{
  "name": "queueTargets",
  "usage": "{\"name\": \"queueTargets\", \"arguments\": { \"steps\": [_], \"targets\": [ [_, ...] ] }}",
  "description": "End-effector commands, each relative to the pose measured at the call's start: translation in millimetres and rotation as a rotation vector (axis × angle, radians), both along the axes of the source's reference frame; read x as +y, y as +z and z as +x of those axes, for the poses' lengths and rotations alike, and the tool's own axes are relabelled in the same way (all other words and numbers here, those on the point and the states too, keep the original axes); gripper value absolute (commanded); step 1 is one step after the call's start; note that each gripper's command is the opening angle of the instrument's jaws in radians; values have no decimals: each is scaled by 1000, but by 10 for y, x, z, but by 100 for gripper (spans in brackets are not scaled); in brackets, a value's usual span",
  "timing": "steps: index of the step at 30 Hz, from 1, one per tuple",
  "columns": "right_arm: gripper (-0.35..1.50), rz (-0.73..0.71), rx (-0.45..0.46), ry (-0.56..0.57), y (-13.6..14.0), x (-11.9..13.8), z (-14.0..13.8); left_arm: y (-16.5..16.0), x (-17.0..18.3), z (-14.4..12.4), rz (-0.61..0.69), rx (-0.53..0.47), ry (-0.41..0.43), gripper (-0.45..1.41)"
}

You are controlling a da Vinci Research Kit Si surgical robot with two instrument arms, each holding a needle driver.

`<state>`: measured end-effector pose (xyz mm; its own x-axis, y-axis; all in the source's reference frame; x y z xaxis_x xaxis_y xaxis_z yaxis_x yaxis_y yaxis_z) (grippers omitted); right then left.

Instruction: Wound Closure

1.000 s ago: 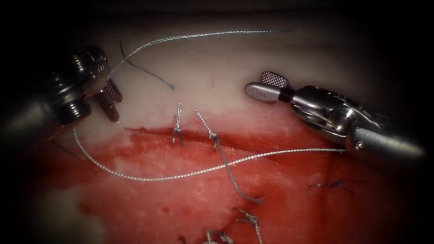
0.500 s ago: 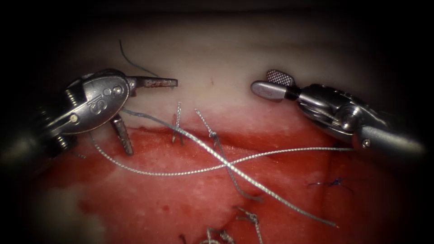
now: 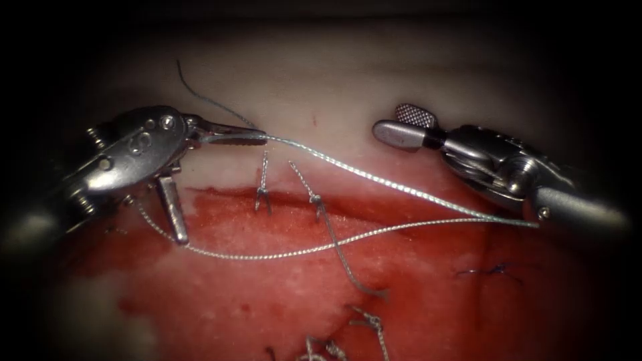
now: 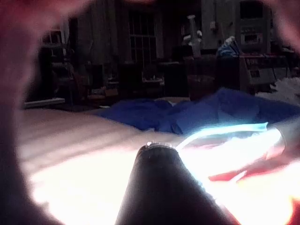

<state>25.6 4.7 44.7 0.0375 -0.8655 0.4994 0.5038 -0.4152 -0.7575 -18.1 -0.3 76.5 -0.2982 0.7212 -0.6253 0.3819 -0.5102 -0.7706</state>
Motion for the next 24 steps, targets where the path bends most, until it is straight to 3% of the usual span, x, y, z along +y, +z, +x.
{"name": "queueTargets", "arguments": {
  "steps": [1,3,6,8,10,14,16,18,21,24],
  "targets": [
    [141,-6,9,2,-8,12,8,-12,20,3,19,-37,-53,130],
    [141,-7,10,0,-8,11,9,-16,41,4,128,-158,-185,130],
    [141,-7,10,0,-7,11,10,-13,61,-1,105,-381,-430,111],
    [141,-7,10,0,-7,11,10,-11,62,-1,114,-419,-482,110],
    [141,-7,10,0,-7,11,10,-12,63,-1,114,-421,-484,110],
    [141,-8,10,0,-7,11,10,-17,68,-1,-14,-454,-554,110],
    [141,-8,10,0,-7,11,10,-19,72,-1,-201,-424,-633,111],
    [141,-8,10,0,-7,11,10,-21,77,1,-279,-365,-664,115],
    [141,-8,10,0,-7,11,10,-31,82,11,-353,-272,-636,120],
    [141,-8,10,1,-7,11,10,-37,86,19,-407,-281,-648,120]
  ]
}}
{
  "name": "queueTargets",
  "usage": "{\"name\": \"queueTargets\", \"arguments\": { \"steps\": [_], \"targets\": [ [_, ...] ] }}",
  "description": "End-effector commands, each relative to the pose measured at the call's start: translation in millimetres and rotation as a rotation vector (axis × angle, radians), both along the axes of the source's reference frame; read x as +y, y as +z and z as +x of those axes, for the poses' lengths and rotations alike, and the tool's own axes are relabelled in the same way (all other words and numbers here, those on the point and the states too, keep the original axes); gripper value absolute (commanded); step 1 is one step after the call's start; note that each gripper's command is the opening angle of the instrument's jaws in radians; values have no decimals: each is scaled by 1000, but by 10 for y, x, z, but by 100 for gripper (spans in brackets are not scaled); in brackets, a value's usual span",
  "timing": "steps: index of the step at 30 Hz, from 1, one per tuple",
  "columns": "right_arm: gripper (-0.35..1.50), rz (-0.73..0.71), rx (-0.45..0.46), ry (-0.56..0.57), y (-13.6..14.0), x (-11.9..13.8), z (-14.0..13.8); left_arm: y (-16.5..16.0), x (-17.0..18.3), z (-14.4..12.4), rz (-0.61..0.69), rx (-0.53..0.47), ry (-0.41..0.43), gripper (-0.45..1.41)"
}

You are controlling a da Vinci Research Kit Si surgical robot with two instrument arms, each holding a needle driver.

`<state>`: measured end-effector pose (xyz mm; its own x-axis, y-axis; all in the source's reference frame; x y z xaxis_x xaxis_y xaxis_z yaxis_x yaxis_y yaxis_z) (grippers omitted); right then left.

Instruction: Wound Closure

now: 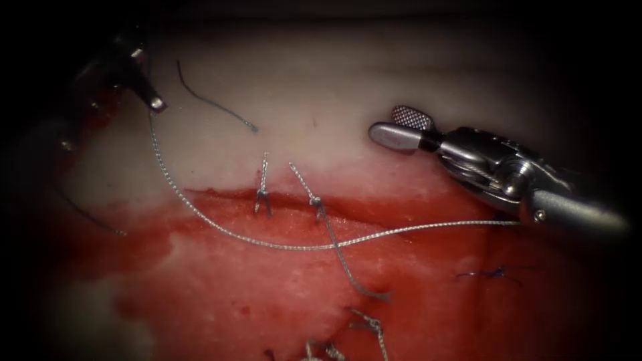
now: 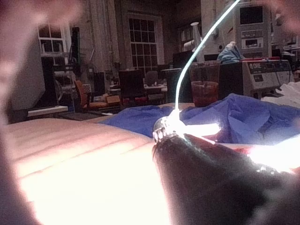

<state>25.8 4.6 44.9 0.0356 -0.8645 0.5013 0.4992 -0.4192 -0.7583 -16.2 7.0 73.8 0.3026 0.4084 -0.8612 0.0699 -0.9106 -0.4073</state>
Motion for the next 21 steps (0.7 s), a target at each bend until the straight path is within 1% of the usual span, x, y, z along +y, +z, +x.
{"name": "queueTargets", "arguments": {
  "steps": [1,2,3,4,5,6,7,9,10,11,12,13,14,15,16,17,18,19,20,21],
  "targets": [
    [141,-6,6,5,-9,12,8,-11,14,3,-20,-3,-9,120],
    [141,-6,7,5,-9,12,8,-12,15,6,-54,8,-12,120],
    [141,-6,7,4,-9,12,8,-12,16,11,-120,84,-33,120],
    [141,-6,7,4,-9,12,8,-11,15,14,-155,181,-32,120],
    [141,-6,7,4,-9,12,8,-9,13,18,-192,288,-11,120],
    [141,-6,7,4,-9,11,8,-7,9,25,-271,461,37,120],
    [141,-5,9,2,-9,12,8,-4,6,31,-307,589,73,120],
    [141,-5,8,3,-9,12,8,6,-1,46,-375,820,153,125],
    [141,-6,8,3,-9,12,8,11,-5,54,-353,894,183,125],
    [141,-6,8,3,-9,12,9,16,-12,63,-306,959,209,125],
    [141,-6,8,4,-8,11,9,25,-30,87,-140,1073,294,121],
    [141,-6,8,4,-8,12,9,28,-39,98,-48,1107,337,115],
    [141,-6,8,4,-8,12,9,30,-49,108,65,1139,373,101],
    [141,-6,8,4,-8,11,9,33,-61,120,201,1162,427,66],
    [141,-7,8,4,-8,11,9,34,-70,129,315,1178,462,36],
    [141,-7,8,4,-8,11,9,36,-79,136,419,1200,487,11],
    [141,-7,7,4,-7,11,10,38,-90,142,560,1233,526,2],
    [141,-8,7,4,-7,11,10,39,-98,145,660,1253,560,-1],
    [141,-13,6,2,-7,11,10,41,-107,147,733,1255,614,-6],
    [141,-14,6,2,-7,11,10,43,-119,147,772,1250,688,-18]
  ]
}}
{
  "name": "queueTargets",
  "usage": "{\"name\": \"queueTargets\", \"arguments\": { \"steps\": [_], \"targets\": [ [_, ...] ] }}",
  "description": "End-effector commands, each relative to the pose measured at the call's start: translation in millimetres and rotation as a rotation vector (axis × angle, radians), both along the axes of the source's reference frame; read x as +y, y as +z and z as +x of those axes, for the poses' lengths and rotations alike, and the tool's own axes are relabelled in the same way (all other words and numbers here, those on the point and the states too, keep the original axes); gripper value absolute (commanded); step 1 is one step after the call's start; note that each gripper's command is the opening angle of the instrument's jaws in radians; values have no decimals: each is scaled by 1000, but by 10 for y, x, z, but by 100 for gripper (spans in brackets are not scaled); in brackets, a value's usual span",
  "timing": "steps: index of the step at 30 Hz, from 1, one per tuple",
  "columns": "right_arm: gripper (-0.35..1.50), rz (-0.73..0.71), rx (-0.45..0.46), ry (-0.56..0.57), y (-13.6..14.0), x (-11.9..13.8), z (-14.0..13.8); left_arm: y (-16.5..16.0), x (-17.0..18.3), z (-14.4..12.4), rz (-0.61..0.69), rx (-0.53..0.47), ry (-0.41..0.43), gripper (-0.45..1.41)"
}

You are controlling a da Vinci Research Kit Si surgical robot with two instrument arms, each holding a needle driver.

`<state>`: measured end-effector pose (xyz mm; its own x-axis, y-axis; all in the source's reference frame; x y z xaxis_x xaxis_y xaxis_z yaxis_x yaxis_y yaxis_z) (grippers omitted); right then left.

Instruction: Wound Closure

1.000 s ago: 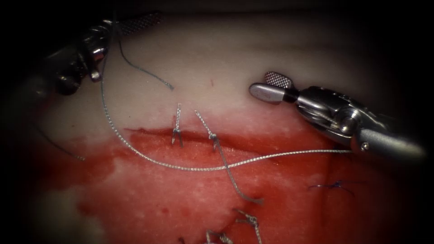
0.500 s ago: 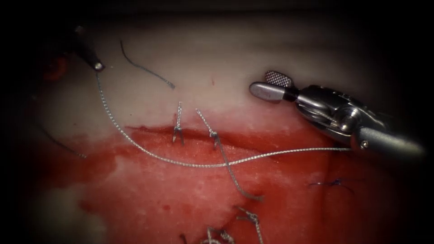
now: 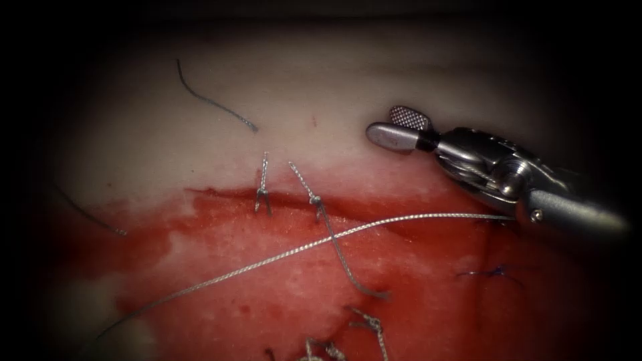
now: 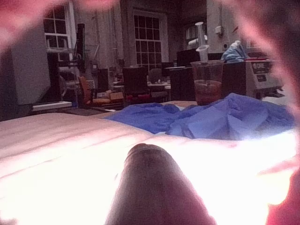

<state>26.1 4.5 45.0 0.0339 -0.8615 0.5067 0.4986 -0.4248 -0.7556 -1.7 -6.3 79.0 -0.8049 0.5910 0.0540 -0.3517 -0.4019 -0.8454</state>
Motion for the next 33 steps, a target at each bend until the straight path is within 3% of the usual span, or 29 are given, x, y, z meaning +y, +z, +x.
{"name": "queueTargets", "arguments": {
  "steps": [1,3,6,7,8,9,10,11,14,15,21,24,28,32,33],
  "targets": [
    [141,-7,8,2,-8,12,7,-9,6,-2,39,-7,30,-20],
    [141,-7,8,1,-8,11,8,-16,-7,-11,47,-15,80,-20],
    [141,-7,8,1,-9,11,8,-39,-6,-40,50,-195,35,-16],
    [141,-7,9,1,-9,11,8,-47,-2,-52,61,-252,6,-1],
    [141,-7,9,1,-9,11,8,-58,13,-82,58,-463,-80,64],
    [141,-7,9,1,-9,11,8,-64,27,-105,7,-644,-133,83],
    [141,-7,9,1,-9,11,8,-66,36,-121,-53,-770,-163,78],
    [141,-6,9,0,-9,11,7,-63,54,-155,-344,-1007,-187,98],
    [143,-5,10,-1,-10,12,5,-48,56,-191,-631,-1059,-199,96],
    [143,-5,10,-1,-10,12,5,-42,52,-198,-662,-1055,-197,89],
    [143,-5,10,-2,-10,12,4,7,23,-252,-885,-1010,57,88],
    [143,-5,10,-2,-9,12,4,25,6,-268,-904,-1034,101,88],
    [143,0,12,0,-9,12,3,41,-12,-286,-901,-1072,133,68],
    [143,0,12,-1,-9,12,3,41,-14,-294,-875,-1099,69,34],
    [143,6,14,1,-9,12,3,40,-14,-296,-878,-1104,57,34]
  ]
}}
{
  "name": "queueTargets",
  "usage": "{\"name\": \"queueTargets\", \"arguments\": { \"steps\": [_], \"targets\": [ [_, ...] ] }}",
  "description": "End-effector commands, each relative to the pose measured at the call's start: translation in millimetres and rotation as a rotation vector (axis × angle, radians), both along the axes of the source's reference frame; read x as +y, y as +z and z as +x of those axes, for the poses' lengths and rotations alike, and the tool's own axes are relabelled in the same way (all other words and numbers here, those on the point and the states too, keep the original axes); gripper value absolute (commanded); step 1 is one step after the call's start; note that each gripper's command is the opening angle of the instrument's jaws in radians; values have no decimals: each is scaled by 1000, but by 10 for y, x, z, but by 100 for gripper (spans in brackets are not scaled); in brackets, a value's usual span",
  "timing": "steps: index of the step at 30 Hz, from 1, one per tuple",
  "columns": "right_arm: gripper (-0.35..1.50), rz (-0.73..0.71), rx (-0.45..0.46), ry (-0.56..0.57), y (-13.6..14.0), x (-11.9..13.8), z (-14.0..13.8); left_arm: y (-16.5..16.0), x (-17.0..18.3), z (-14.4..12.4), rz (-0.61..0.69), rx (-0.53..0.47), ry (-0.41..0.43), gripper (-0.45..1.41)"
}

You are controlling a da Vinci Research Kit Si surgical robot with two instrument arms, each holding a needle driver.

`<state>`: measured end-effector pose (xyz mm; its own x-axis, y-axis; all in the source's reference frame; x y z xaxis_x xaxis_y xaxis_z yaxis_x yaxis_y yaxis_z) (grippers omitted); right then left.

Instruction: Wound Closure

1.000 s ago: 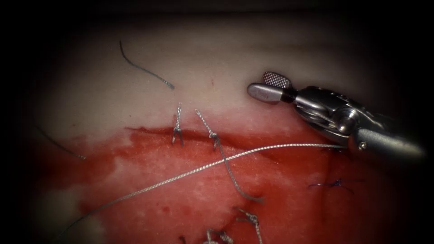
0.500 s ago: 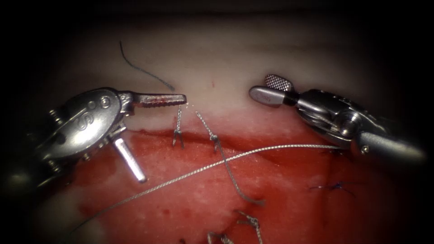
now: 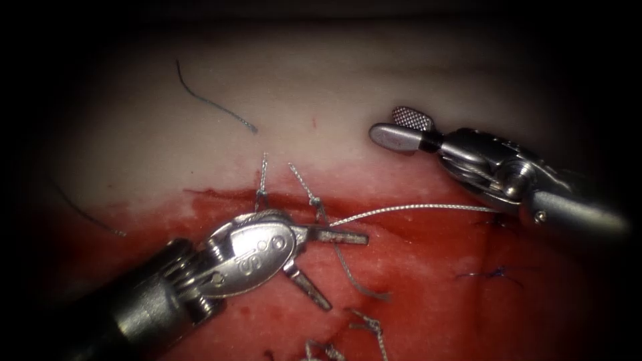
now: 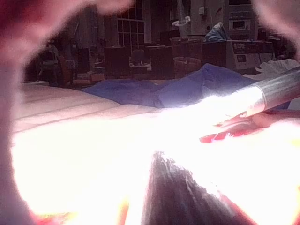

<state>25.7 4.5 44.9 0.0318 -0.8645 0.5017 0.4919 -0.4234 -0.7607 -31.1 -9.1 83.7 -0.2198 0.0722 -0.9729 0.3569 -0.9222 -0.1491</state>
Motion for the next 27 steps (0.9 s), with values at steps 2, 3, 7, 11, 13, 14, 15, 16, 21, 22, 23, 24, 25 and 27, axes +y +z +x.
{"name": "queueTargets", "arguments": {
  "steps": [2,3,7,11,13,14,15,16,21,22,23,24,25,27],
  "targets": [
    [143,0,8,7,-8,12,8,-8,13,-5,-7,-14,-22,29],
    [143,0,8,7,-8,12,8,-9,13,-5,2,-10,-29,17],
    [143,-1,10,6,-8,11,9,-11,13,-12,55,12,-55,-5],
    [143,4,13,6,-7,11,9,-5,9,-16,41,13,-59,-6],
    [143,4,13,5,-8,11,9,0,5,-18,28,11,-59,-18],
    [143,4,13,5,-8,10,9,2,3,-18,25,15,-57,-20],
    [143,4,13,5,-8,10,9,3,2,-18,24,18,-55,-21],
    [143,4,13,5,-8,10,9,3,2,-19,24,17,-53,-21],
    [143,4,13,5,-8,11,9,4,-2,-18,29,3,-7,2],
    [143,4,13,5,-8,11,9,4,-3,-18,22,4,2,7],
    [143,9,15,7,-8,11,9,5,-5,-20,55,24,4,26],
    [143,9,15,7,-7,11,9,6,-6,-21,53,23,7,31],
    [143,9,15,7,-7,11,9,7,-7,-23,51,22,11,37],
    [143,9,15,7,-7,11,9,8,-8,-25,49,20,17,47]
  ]
}}
